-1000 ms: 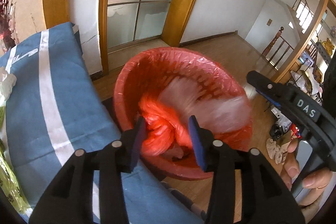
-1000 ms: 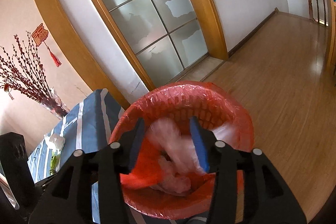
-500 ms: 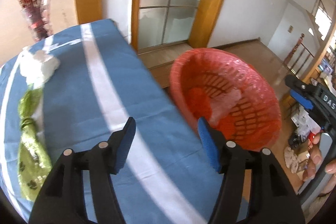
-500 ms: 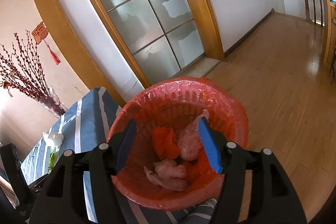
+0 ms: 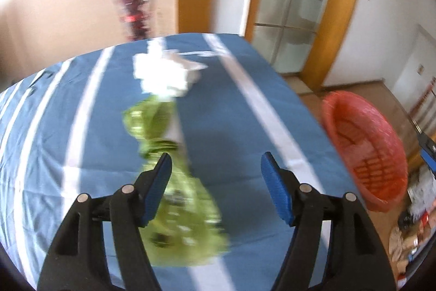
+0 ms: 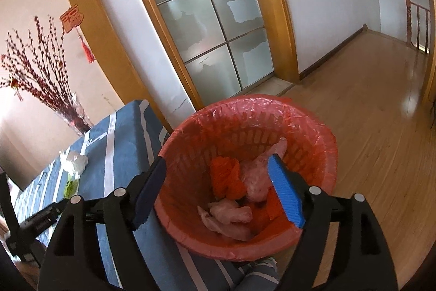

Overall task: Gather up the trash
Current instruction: 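Move both tools back over the table toward the remaining bags, then close the left tool on the knotted yellow-green bag and lift it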

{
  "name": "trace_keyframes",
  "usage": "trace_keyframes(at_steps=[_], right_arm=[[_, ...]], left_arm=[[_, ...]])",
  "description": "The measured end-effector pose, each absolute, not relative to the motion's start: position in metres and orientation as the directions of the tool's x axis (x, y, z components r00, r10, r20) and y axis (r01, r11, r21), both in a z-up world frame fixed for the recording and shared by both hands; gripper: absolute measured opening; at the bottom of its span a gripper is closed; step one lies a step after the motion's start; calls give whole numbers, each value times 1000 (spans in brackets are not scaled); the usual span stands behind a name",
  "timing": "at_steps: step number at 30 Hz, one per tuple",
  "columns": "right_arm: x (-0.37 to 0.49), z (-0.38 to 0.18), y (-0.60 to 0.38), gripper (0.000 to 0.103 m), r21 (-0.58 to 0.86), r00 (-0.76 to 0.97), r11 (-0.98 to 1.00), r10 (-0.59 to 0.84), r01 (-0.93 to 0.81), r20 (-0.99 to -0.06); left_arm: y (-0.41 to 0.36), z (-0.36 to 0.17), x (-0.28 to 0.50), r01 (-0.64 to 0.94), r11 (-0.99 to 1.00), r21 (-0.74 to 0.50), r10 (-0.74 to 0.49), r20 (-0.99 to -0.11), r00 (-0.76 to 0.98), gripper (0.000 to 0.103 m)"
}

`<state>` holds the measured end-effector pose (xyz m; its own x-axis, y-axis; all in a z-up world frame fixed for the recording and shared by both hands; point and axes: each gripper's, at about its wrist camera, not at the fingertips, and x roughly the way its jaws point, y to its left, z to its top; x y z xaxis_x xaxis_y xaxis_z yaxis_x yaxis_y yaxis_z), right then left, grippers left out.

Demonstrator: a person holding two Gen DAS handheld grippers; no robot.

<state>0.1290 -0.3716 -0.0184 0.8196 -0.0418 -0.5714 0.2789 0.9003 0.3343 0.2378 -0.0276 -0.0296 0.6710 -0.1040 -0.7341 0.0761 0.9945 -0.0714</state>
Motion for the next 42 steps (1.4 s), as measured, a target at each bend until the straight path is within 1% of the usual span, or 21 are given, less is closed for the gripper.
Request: trace_keyframes(at_steps=[4, 6, 11, 19, 21, 23, 24, 26, 28, 29, 32, 42], right_arm=[[130, -18, -362, 82, 311, 817, 910, -49, 273, -575], [130, -18, -358, 89, 297, 816, 916, -51, 268, -576], [132, -20, -347, 89, 248, 809, 933, -72, 262, -583], [132, -20, -342, 89, 205, 805, 935, -121, 288, -581], [132, -21, -343, 89, 211, 804, 934, -115, 287, -584], [133, -22, -341, 89, 212, 801, 935, -112, 285, -588], [133, -23, -341, 89, 210, 800, 936, -110, 283, -590], [135, -24, -337, 89, 205, 797, 939, -104, 276, -594], [136, -24, -332, 89, 203, 796, 943, -96, 265, -597], [137, -23, -329, 89, 200, 796, 946, -88, 256, -599], [140, -22, -319, 89, 197, 797, 953, -69, 231, -600], [168, -13, -251, 89, 204, 790, 978, 89, 47, -606]], left_arm=[[4, -34, 243, -7, 997, -76, -52, -745, 665, 67], [11, -35, 244, -26, 997, -79, -42, -750, 660, 67], [23, -42, 247, -55, 993, -100, -41, -764, 643, 67], [24, -57, 258, -84, 990, -112, -38, -794, 607, 66], [23, -59, 258, -87, 990, -107, -33, -795, 606, 63], [19, -59, 256, -74, 993, -93, -29, -790, 613, 50], [17, -59, 256, -66, 994, -90, -30, -788, 615, 46], [14, -59, 256, -51, 995, -83, -34, -787, 617, 28], [14, -59, 255, -40, 995, -86, -43, -787, 616, 19], [15, -59, 255, -37, 995, -88, -47, -786, 616, 16], [21, -59, 253, -33, 995, -91, -51, -784, 618, 11], [79, -51, 245, -97, 993, -72, 8, -761, 649, 9]])
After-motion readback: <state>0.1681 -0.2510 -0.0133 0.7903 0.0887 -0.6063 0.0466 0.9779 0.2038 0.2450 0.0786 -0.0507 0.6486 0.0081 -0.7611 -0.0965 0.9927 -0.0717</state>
